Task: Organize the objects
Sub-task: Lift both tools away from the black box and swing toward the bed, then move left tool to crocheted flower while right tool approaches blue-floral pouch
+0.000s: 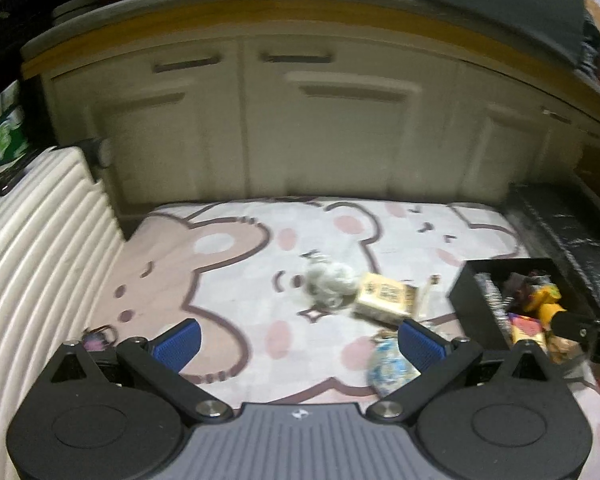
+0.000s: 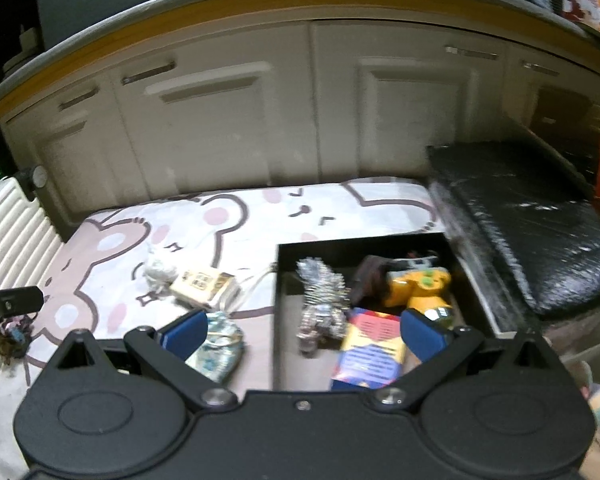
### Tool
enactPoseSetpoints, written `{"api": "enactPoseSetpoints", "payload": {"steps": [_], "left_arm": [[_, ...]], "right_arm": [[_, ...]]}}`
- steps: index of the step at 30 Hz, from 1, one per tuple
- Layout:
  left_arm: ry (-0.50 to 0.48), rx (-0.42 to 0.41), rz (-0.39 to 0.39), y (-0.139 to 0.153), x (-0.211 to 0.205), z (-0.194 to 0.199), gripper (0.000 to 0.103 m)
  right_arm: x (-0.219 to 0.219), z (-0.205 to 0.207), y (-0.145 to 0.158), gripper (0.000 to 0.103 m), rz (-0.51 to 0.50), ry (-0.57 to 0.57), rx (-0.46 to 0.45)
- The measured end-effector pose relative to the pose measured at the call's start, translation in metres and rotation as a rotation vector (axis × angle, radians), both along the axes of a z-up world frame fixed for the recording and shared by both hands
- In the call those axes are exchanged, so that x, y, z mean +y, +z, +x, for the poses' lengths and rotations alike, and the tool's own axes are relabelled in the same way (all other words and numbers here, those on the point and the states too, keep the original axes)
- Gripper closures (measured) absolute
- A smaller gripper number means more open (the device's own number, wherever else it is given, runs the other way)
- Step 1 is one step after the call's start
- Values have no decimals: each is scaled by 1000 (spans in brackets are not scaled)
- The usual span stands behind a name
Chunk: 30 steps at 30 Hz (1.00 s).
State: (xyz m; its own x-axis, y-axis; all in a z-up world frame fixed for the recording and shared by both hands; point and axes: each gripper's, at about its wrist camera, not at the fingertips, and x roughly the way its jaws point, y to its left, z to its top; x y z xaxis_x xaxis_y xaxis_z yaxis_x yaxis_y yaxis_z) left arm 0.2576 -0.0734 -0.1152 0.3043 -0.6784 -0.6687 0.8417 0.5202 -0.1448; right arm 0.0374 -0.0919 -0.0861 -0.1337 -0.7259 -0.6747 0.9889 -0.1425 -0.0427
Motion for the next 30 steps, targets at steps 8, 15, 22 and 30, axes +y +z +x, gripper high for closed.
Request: {"api": "enactPoseSetpoints", "payload": {"steps": [8,15,22,30], "left_arm": [[122,34,-11,-8,21,38,0],[225,39,-11,-14,38,67,0],[326,23,40,-26,46,91,0],[420,12,75,-45,53,119,0]], "right_arm": [[-24,33,-3,0,26,65,-14],[-47,59,-11,0,82,107,-44],[-75,86,-28,0,178,95,-97],[-100,101,-55,0,282,-7,-131]]}}
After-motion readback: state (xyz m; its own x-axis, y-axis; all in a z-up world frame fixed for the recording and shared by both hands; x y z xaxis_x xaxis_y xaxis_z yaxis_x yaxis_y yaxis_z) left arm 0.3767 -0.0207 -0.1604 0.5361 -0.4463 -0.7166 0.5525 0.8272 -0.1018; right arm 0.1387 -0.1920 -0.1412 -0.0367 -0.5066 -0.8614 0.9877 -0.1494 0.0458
